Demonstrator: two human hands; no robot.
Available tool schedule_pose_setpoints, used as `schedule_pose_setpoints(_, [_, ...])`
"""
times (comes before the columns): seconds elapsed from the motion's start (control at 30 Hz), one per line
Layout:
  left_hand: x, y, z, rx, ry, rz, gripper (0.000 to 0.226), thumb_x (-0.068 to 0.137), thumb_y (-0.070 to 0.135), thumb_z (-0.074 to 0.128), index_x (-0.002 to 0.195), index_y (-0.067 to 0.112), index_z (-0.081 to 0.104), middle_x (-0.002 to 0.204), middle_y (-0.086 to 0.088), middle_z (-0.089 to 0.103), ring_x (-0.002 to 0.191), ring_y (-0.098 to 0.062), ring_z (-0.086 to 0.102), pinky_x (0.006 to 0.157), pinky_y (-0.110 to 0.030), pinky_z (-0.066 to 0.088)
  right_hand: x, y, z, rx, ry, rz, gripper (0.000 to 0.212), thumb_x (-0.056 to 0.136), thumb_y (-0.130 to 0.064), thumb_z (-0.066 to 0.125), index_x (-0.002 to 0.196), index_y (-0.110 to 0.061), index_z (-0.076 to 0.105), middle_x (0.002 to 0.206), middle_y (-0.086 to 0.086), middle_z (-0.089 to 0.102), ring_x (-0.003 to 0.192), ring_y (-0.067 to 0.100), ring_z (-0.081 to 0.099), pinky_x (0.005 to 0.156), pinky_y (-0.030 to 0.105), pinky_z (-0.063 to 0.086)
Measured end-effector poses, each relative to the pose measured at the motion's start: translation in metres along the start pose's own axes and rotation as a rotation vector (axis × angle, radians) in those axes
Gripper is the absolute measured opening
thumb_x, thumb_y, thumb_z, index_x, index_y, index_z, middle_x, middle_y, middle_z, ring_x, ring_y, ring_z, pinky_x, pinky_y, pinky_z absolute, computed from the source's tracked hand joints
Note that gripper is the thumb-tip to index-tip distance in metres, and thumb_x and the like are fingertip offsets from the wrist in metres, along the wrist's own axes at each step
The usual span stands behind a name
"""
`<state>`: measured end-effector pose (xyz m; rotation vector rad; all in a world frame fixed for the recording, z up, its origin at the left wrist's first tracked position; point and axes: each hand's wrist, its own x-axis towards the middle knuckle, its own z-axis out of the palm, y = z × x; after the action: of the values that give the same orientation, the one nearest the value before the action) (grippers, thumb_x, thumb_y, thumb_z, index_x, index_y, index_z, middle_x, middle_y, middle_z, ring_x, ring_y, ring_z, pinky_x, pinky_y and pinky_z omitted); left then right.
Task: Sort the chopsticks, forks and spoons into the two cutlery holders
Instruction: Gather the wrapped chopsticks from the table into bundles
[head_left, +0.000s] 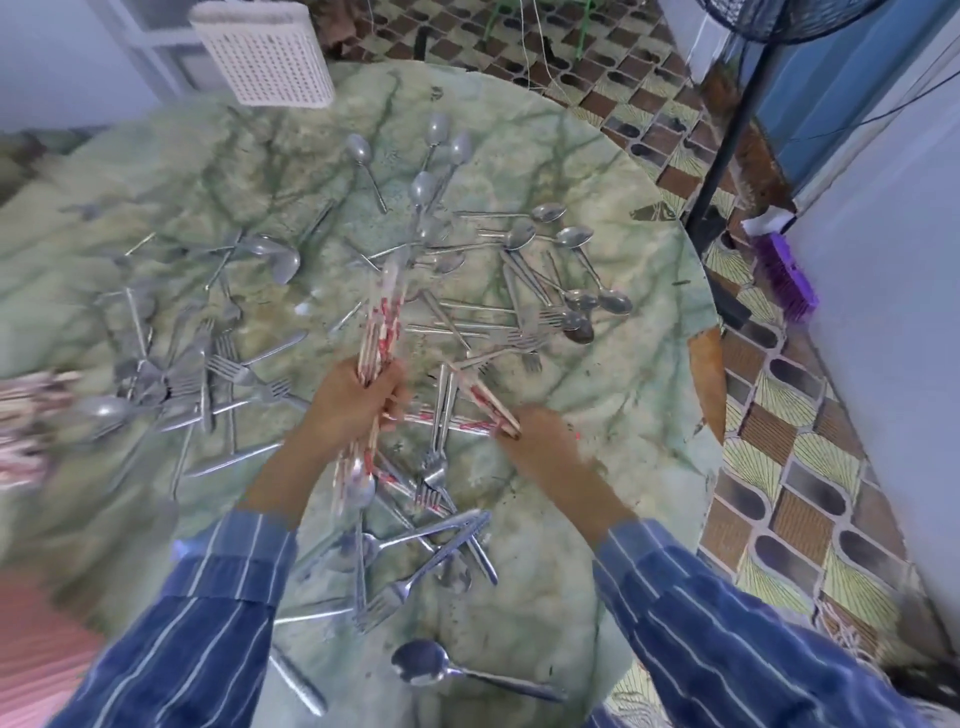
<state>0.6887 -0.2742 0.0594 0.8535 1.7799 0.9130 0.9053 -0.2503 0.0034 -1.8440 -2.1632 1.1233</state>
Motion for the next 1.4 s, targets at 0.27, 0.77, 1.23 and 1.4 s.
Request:
schedule_pose_setpoints(0.27, [-0.022,-0.055,-0.027,0.242,0.149,-0.088,0.011,0.081,0.017,0.076,0.083,0.009,0.069,0.06,-0.007,0.063,0.045,-0.009,0.056,0.047,-0.02,0.046,-0.005,-0.01,0.012,-0.287,0.023,-0.048,0.03,0.095,-0.032,0.052,0.118,-0.014,0.058,0.121,0.003,0.052,0.09,0.023,0.062,0.069,0.031,0.048])
schedule_pose_setpoints(0.77, [-0.016,-0.087,-0.063,0.566,0.184,-0.173,0.04,0.078,0.047,0.073,0.069,0.007,0.069,0.066,-0.011,0.066,0.059,-0.026,0.062,0.05,-0.026,0.041,-0.033,0.012,-0.019,0.071,-0.391,0.144,0.017,0.078,-0.019,0.07,0.092,-0.009,0.066,0.073,0.003,0.069,0.053,0.012,0.057,0.052,0.022,0.047])
schedule_pose_setpoints(1.23, [-0.014,-0.079,-0.048,0.248,0.212,-0.307,0.02,0.068,0.019,0.077,0.071,0.003,0.067,0.053,-0.005,0.055,0.046,-0.018,0.05,0.043,-0.024,0.037,-0.043,0.01,-0.035,0.08,-0.081,0.18,0.021,0.087,-0.03,0.068,0.08,-0.01,0.072,0.067,-0.003,0.067,0.063,0.011,0.056,0.06,0.024,0.04])
schedule_pose_setpoints(1.4, [-0.008,-0.075,-0.054,0.181,0.229,-0.256,0.034,0.082,0.025,0.069,0.056,0.007,0.055,0.045,-0.005,0.052,0.043,-0.021,0.049,0.048,-0.024,0.039,-0.044,0.017,-0.026,0.061,0.081,0.255,0.02,0.091,-0.032,0.061,0.075,-0.021,0.066,0.073,0.004,0.065,0.059,0.018,0.056,0.055,0.027,0.042])
